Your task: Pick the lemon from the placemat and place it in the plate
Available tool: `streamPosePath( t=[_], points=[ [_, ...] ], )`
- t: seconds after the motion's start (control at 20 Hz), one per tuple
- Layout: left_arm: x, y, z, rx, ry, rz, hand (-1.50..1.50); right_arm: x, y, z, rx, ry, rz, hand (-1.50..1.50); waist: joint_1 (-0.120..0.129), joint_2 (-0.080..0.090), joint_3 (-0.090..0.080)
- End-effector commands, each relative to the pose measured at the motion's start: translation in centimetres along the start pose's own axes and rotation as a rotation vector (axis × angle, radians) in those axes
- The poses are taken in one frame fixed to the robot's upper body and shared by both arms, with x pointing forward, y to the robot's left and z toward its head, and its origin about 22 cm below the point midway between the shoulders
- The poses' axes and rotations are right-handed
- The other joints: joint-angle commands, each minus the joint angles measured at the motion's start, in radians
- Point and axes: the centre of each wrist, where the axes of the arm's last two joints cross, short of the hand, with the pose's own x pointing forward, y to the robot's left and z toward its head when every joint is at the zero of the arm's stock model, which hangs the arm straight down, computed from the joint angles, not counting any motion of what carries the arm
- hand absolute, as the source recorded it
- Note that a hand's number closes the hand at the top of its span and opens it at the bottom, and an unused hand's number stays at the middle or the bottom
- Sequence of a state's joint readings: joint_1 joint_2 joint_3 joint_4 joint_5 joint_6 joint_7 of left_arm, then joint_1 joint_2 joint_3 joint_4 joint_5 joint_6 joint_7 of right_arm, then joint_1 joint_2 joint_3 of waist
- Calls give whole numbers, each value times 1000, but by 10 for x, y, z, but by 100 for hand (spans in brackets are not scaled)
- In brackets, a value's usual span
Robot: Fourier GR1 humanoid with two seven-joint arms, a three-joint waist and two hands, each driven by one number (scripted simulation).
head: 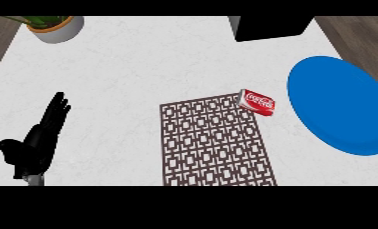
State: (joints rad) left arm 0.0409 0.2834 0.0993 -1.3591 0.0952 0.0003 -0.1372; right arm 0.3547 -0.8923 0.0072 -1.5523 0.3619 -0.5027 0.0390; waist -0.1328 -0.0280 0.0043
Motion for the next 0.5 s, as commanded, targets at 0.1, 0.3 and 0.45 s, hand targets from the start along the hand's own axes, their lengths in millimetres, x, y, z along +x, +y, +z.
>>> streamPosePath(
  t=[0.1, 0.3, 0.45],
  points=[
    [-3, -3, 11, -22, -4, -5, 0, -45, -70, -1, -188, -93, -94, 150, 18, 0, -2],
    [12, -18, -13, -72, -32, 9, 0, -85, -105, 8, -210, -126, -172, 150, 64, 17, -3],
    [11, -21, -10, -99, -40, 9, 0, -100, -127, 22, -190, -104, -212, 150, 101, 23, -5]
  ],
)
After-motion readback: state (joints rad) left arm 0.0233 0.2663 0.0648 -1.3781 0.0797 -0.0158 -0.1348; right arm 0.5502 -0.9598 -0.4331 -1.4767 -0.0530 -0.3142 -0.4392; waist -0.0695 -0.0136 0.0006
